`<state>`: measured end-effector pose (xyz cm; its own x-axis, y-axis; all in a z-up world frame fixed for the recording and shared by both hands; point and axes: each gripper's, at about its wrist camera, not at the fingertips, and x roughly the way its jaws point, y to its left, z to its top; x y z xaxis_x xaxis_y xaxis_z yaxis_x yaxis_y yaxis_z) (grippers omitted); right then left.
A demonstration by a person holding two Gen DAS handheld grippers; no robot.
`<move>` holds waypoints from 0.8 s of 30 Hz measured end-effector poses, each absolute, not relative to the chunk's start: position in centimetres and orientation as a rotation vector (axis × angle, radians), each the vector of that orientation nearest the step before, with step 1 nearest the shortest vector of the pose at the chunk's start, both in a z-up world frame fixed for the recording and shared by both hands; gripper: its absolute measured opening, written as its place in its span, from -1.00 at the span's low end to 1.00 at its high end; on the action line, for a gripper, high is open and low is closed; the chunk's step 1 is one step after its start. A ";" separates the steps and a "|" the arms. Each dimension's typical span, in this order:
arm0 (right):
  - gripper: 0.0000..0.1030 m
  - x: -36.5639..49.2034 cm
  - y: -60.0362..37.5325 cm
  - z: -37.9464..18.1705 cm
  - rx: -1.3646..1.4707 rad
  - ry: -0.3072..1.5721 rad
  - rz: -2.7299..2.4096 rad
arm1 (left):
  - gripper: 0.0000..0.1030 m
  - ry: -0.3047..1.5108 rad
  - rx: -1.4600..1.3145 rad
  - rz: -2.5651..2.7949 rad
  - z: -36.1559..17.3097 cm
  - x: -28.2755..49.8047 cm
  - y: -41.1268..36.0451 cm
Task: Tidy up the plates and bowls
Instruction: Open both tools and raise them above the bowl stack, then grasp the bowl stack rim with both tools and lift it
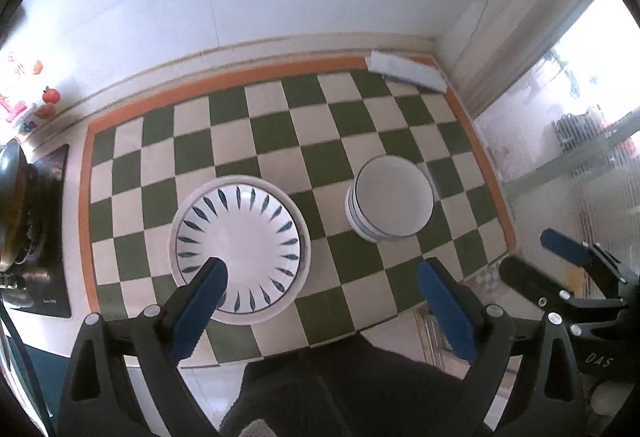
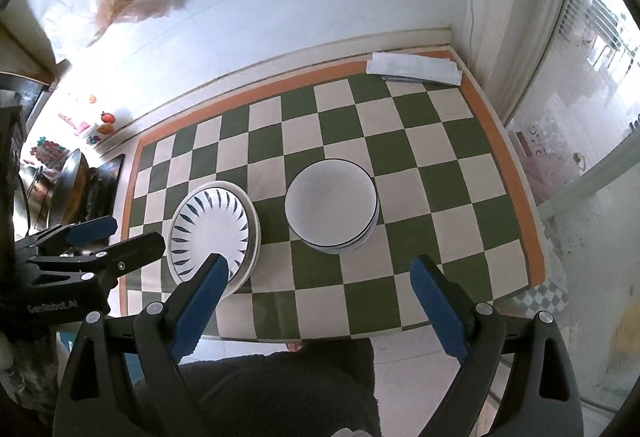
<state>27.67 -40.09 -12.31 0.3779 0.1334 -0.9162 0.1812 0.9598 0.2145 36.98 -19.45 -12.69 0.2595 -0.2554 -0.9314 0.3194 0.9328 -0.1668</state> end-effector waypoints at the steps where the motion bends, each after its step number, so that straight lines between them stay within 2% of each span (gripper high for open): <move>1: 0.84 27.5 -40.0 -12.1 0.299 1.187 -0.033 | 0.99 1.230 0.051 -0.395 -12.3 36.8 -19.3; 14: 0.88 27.0 -39.3 -11.2 0.285 1.180 -0.044 | 0.99 1.205 0.054 -0.386 -11.7 36.8 -18.7; 18: 0.89 27.7 -39.9 -12.0 0.312 1.196 -0.049 | 0.99 1.239 0.050 -0.394 -13.1 37.8 -19.0; 24: 0.89 29.9 -41.5 -16.3 0.415 1.234 -0.030 | 0.99 1.329 0.043 -0.398 -17.6 41.2 -20.2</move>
